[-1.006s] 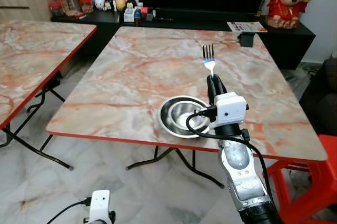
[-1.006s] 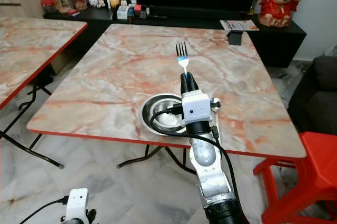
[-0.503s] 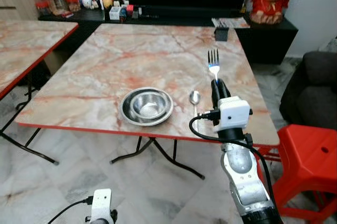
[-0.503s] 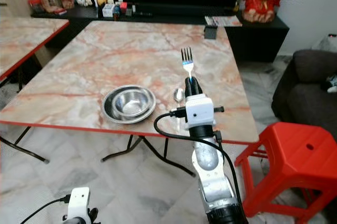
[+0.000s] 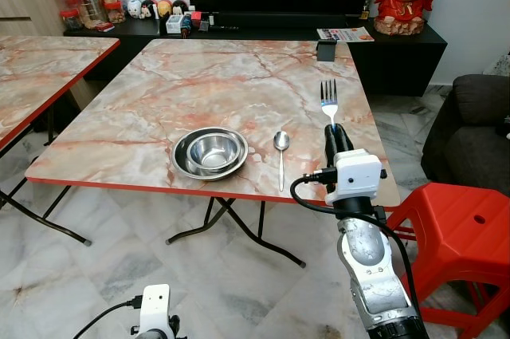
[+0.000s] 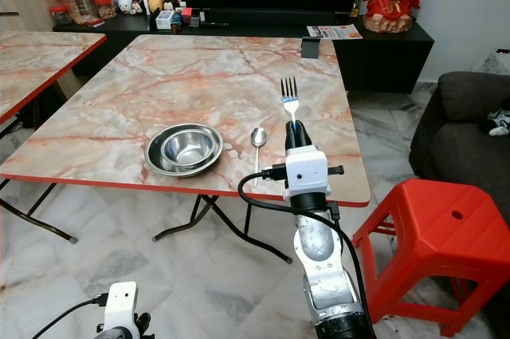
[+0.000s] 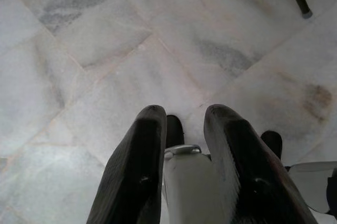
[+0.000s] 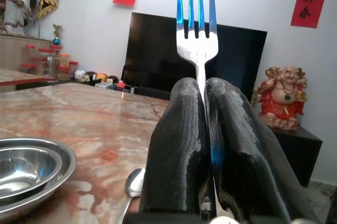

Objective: Setting the table

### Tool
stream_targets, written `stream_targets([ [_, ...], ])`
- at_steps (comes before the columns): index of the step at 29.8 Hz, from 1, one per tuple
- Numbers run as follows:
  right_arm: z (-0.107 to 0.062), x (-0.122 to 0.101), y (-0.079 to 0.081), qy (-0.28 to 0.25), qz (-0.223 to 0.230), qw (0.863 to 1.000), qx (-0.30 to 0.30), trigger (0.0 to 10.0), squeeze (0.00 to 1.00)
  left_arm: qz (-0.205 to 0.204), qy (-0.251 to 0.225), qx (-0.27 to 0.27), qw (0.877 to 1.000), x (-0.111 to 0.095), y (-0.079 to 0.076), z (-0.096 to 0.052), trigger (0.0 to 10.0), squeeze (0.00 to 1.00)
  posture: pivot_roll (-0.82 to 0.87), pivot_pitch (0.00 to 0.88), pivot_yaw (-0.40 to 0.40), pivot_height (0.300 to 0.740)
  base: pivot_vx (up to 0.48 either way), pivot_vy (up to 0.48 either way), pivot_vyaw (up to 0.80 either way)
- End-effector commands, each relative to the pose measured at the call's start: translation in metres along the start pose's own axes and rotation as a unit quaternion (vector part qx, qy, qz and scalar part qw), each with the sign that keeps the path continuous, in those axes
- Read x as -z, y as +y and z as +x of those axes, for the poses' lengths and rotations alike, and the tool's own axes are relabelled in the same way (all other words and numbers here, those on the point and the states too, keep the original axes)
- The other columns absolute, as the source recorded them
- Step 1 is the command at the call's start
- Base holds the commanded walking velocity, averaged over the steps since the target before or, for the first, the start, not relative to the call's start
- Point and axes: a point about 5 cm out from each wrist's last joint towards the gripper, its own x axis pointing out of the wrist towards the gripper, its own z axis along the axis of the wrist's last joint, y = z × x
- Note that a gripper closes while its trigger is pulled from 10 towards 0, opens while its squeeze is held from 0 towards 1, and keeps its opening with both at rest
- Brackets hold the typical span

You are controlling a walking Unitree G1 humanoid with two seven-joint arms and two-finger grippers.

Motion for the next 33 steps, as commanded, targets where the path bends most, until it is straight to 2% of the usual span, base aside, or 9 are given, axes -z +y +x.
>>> stream_targets([
  [1,0.0036,-0.0011,0.0002,0.0,0.0,1.0,0.001,10.0,0.0,-0.005,-0.001,-0.008,1.0,-0.0028,0.0042,0.0004,10.0,0.0,-0.1,0.0,0.02,0.74,0.0,0.0,0.0],
  [2,0.0037,0.0005,0.0004,0.006,-0.009,1.0,0.001,10.0,0.0,-0.004,-0.002,-0.008,1.0,-0.0038,0.0049,0.0005,10.0,0.0,-0.1,0.0,0.021,0.74,0.0,0.0,0.0],
  [10,0.0036,0.0015,0.0041,0.008,0.001,1.0,-0.004,10.0,0.0,0.0,-0.005,-0.01,1.0,-0.0067,0.0076,0.0009,10.0,0.0,-0.1,0.0,0.028,0.74,0.0,0.0,0.0],
  [14,0.005,0.0007,0.0049,0.003,-0.001,1.0,-0.008,10.0,0.0,0.0,-0.005,-0.01,1.0,-0.0071,0.0071,0.001,10.0,0.0,-0.09,0.0,0.024,0.74,0.0,0.0,-0.68],
  [25,0.0062,0.0004,0.0093,0.003,0.002,1.0,-0.013,10.0,0.0,-0.002,-0.007,-0.013,1.0,-0.0076,0.0077,0.001,10.0,0.0,-0.08,0.0,0.022,0.74,0.0,0.0,0.0],
  [30,0.0066,0.0047,0.0088,0.02,0.001,1.0,-0.006,10.0,0.0,-0.004,-0.005,-0.015,1.0,-0.0062,0.0085,0.0007,10.0,0.0,-0.08,0.0,0.026,0.74,0.274,0.0,0.0],
  [33,0.008,0.0032,0.0089,0.013,0.002,1.0,-0.006,10.0,0.0,-0.004,-0.005,-0.015,1.0,-0.0064,0.0089,0.0007,10.0,0.0,-0.08,0.0,0.031,0.74,0.281,0.0,-0.71],
])
